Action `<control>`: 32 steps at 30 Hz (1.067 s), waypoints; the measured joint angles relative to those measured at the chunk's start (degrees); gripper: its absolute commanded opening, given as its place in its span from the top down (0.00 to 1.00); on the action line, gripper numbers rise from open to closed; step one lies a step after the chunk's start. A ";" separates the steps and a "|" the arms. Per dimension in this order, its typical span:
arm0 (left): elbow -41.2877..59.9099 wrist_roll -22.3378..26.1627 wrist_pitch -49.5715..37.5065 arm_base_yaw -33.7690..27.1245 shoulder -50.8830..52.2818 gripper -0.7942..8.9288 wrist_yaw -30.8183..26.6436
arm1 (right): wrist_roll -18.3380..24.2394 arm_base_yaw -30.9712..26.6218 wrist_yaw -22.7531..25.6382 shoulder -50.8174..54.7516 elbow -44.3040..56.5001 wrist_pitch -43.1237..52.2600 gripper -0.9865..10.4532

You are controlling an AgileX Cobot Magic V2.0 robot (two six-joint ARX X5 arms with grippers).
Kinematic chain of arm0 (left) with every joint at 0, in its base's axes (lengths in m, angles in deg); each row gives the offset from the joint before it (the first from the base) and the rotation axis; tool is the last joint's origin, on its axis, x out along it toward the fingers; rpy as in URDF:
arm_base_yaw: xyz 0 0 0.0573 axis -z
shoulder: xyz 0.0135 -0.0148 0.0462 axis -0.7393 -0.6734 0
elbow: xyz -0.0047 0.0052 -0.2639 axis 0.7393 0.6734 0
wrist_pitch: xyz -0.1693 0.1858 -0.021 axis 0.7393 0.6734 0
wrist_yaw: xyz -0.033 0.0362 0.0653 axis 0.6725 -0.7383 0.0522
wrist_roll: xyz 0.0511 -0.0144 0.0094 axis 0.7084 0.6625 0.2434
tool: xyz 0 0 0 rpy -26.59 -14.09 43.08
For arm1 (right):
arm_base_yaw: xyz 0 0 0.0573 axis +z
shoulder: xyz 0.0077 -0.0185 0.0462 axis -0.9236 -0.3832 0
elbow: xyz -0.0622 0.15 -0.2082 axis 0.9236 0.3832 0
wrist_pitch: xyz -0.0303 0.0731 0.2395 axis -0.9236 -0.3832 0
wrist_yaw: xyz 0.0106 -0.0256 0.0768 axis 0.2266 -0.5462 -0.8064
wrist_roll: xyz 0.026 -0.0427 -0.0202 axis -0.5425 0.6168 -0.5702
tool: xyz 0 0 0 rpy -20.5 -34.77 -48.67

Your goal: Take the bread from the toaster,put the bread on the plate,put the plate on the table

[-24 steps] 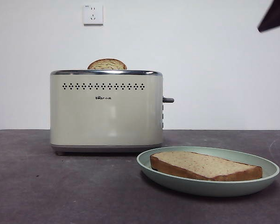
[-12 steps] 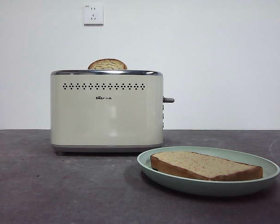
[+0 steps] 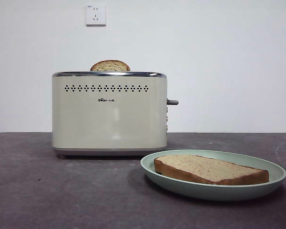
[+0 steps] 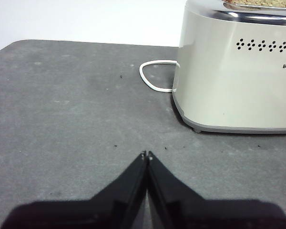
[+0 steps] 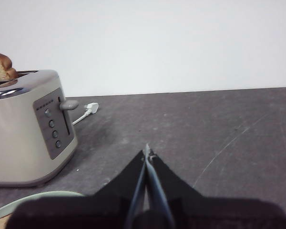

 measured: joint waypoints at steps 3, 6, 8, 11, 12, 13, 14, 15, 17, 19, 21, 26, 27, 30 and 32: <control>0.00 0.00 0.00 0.00 0.00 0.92 0.00 | -0.81 0.44 0.24 3.45 2.43 -1.42 0.91; 0.00 0.00 0.00 0.00 0.00 0.92 0.00 | -1.22 0.63 1.36 6.56 2.60 -7.37 0.91; 0.00 0.00 0.00 0.00 0.00 0.92 0.00 | -1.36 0.63 1.51 9.42 2.60 -11.87 0.91; 0.00 0.00 0.00 0.00 0.00 0.92 0.04 | -1.38 0.68 1.57 11.15 2.58 -17.27 0.91; 0.00 0.02 0.00 0.00 0.00 0.92 0.07 | -1.53 0.68 1.88 11.13 2.49 -18.16 0.91; 0.00 0.02 0.00 0.00 0.00 0.92 0.07 | -1.49 0.79 1.88 11.10 2.49 -18.27 0.91; 0.00 0.02 0.00 0.00 0.00 0.92 0.07 | -1.42 0.98 1.84 11.10 2.49 -18.32 0.91; 0.00 0.02 -0.02 0.00 0.00 0.92 0.04 | -1.40 0.98 1.86 11.19 2.49 -18.29 0.91; 0.00 0.02 0.00 0.00 0.00 0.92 0.07 | -1.33 1.01 1.97 11.19 2.49 -18.32 0.91; 0.00 0.02 -0.02 0.00 0.00 0.92 0.07 | -1.09 1.01 2.12 11.19 2.49 -18.29 0.91; 0.00 0.02 -0.02 0.00 0.00 0.92 0.07 | -0.92 1.01 2.84 11.19 2.49 -18.29 0.91; 0.00 0.02 -0.02 0.00 0.00 0.92 0.07 | -0.90 1.01 2.99 11.15 2.49 -18.32 0.91; 0.00 0.02 -0.02 0.00 0.00 0.92 0.07 | -0.90 0.98 2.99 11.10 2.49 -18.32 0.91; 0.00 0.02 -0.02 0.00 0.00 0.92 0.07 | -0.90 1.01 2.99 10.99 2.49 -18.32 0.91; 0.00 0.02 -0.02 0.00 0.00 0.92 0.07 | -0.90 1.01 2.99 10.97 2.49 -18.32 0.91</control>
